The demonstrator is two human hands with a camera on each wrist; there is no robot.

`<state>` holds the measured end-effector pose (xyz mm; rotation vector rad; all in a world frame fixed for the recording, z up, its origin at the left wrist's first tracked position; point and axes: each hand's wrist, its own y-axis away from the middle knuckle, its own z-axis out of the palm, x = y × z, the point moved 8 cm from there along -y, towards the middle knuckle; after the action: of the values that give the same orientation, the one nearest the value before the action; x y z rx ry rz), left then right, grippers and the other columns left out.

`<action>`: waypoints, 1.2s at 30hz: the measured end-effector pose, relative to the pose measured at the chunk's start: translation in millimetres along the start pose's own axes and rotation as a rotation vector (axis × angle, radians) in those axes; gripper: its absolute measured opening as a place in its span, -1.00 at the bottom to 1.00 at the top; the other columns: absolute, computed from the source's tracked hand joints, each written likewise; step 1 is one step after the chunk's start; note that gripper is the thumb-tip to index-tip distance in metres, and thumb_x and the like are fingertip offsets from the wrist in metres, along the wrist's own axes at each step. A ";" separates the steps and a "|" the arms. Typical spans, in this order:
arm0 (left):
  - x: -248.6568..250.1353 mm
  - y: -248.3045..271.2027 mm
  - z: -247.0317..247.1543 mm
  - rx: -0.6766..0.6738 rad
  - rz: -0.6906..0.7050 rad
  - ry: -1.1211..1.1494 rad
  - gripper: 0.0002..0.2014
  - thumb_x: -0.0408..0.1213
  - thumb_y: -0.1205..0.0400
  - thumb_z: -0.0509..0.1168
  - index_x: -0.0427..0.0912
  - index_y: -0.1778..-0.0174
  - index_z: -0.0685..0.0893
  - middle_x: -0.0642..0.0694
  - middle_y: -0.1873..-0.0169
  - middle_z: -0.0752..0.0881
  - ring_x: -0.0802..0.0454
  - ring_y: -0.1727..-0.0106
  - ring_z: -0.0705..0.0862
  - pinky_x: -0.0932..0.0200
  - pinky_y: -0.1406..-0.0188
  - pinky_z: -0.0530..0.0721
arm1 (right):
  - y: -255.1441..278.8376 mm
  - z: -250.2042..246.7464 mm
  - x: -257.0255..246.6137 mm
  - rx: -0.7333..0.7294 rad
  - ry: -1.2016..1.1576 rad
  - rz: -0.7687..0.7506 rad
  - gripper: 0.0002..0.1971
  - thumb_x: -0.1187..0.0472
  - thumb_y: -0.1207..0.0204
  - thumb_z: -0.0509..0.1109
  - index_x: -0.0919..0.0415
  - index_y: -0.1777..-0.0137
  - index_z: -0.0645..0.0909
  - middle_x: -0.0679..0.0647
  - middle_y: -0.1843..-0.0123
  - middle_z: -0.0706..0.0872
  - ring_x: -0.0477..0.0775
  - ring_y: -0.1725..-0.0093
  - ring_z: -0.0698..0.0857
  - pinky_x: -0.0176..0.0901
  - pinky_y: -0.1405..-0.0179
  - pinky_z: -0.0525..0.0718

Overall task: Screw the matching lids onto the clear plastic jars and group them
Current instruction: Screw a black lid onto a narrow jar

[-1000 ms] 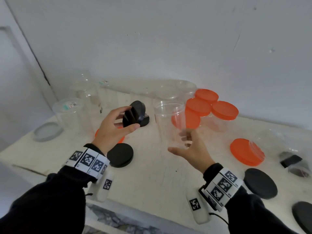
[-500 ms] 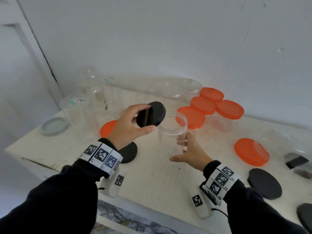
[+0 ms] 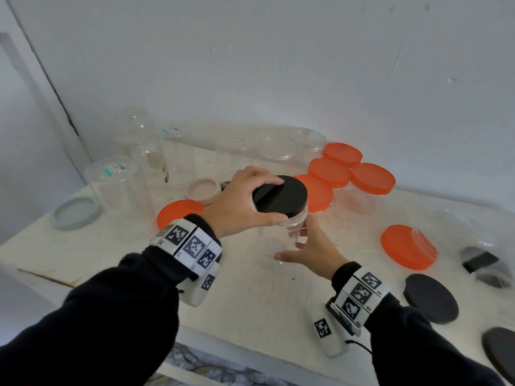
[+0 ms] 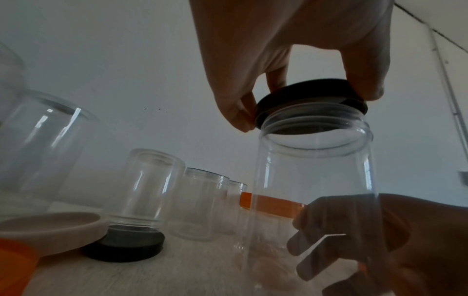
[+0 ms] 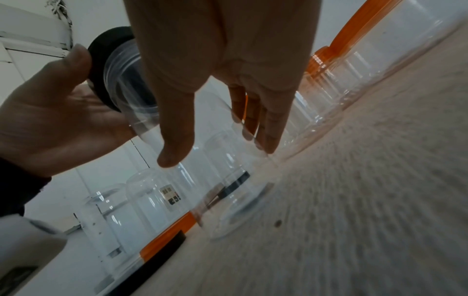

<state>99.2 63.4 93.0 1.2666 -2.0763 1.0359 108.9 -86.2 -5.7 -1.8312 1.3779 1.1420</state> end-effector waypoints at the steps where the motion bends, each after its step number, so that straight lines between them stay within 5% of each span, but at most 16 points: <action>1: 1.1 -1.4 2.7 -0.013 0.003 -0.007 -0.36 0.26 -0.21 0.38 0.18 -0.22 0.55 0.14 -0.20 0.48 0.17 -0.31 0.38 0.13 -0.32 0.47 | -0.1 0.0 -0.1 0.001 -0.003 -0.003 -0.24 0.17 -0.17 0.70 0.04 -0.26 0.30 0.02 -0.27 0.49 0.01 -0.24 0.51 -0.20 -0.11 0.63; 5: 1.6 -4.6 10.9 -0.052 0.003 -0.022 -0.33 0.28 -0.18 0.35 0.16 -0.22 0.55 0.15 -0.19 0.44 0.19 -0.29 0.33 0.28 -0.29 0.41 | -0.2 -0.4 0.1 0.006 -0.007 -0.008 -0.23 0.18 -0.16 0.70 0.08 -0.28 0.30 0.03 -0.25 0.49 0.02 -0.23 0.52 -0.22 -0.07 0.63; 12: -1.3 -3.0 14.2 -0.048 0.011 0.018 -0.34 0.26 -0.21 0.36 0.17 -0.24 0.50 0.20 -0.18 0.42 0.16 -0.31 0.33 0.15 -0.34 0.45 | -0.2 0.4 1.4 0.016 0.009 -0.003 -0.18 0.18 -0.16 0.70 0.19 -0.33 0.28 0.05 -0.26 0.48 0.04 -0.23 0.52 -0.18 -0.08 0.64; 16: -9.1 2.4 18.5 -0.019 -0.020 0.118 0.02 0.24 -0.14 0.46 0.15 -0.50 0.14 0.04 -0.41 0.28 0.12 -0.44 0.33 0.19 -0.39 0.40 | -0.3 1.4 0.2 0.015 0.012 -0.005 -0.20 0.20 -0.16 0.70 0.15 -0.31 0.27 0.07 -0.29 0.48 0.05 -0.24 0.52 -0.13 -0.13 0.64; 20: -25.5 8.8 27.3 -0.022 -0.107 0.290 0.28 0.40 0.01 0.51 0.19 -0.53 -0.08 0.06 -0.51 0.18 0.14 -0.52 0.27 0.19 -0.47 0.30 | 2.6 1.0 -8.6 -0.037 0.063 -0.033 -0.10 0.17 -0.15 0.71 -0.06 -0.33 0.15 0.01 -0.35 0.40 0.06 -0.30 0.48 -0.03 -0.25 0.60; 24: -39.0 13.1 34.6 -0.042 -0.178 0.357 0.28 0.37 0.02 0.54 0.21 -0.54 -0.07 0.16 -0.48 0.27 0.18 -0.51 0.29 0.04 -0.52 0.29 | 13.1 -26.7 -34.4 0.009 0.143 -0.095 0.05 0.11 -0.08 0.72 0.04 -0.49 0.13 -0.04 -0.40 0.31 -0.04 -0.29 0.46 -0.05 -0.29 0.55; 28: -44.6 15.5 39.8 -0.037 -0.222 0.400 0.27 0.13 -0.05 0.62 0.13 -0.58 -0.05 0.24 -0.41 0.32 0.28 -0.45 0.31 0.11 -0.47 0.28 | 22.3 -57.8 -84.4 0.043 0.229 -0.217 -0.11 0.05 -0.09 0.69 -0.10 -0.34 0.20 -0.05 -0.42 0.33 -0.08 -0.31 0.46 -0.16 -0.25 0.53; 31: -42.3 13.8 45.8 -0.020 -0.221 0.413 0.19 -0.10 -0.14 0.61 0.03 -0.59 -0.03 0.14 -0.41 0.35 0.24 -0.45 0.33 0.28 -0.41 0.32 | 21.6 -56.8 -122.8 -0.073 0.364 -0.264 -0.16 0.05 -0.17 0.66 -0.07 -0.40 0.28 -0.07 -0.42 0.36 -0.09 -0.35 0.44 -0.13 -0.34 0.48; 36: -36.3 7.7 47.3 0.044 -0.172 0.420 0.06 0.03 -0.12 0.58 -0.04 -0.50 0.20 0.05 -0.37 0.45 0.32 -0.37 0.44 0.50 -0.22 0.43 | 6.6 -24.7 -155.3 -0.349 0.825 -0.343 -0.20 0.00 -0.30 0.58 -0.06 -0.51 0.28 -0.06 -0.47 0.32 -0.02 -0.39 0.38 -0.13 -0.38 0.42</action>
<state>107.5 46.3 36.0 1.1114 -1.6090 1.1580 93.8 -37.1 143.1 -2.8517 1.2093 0.4585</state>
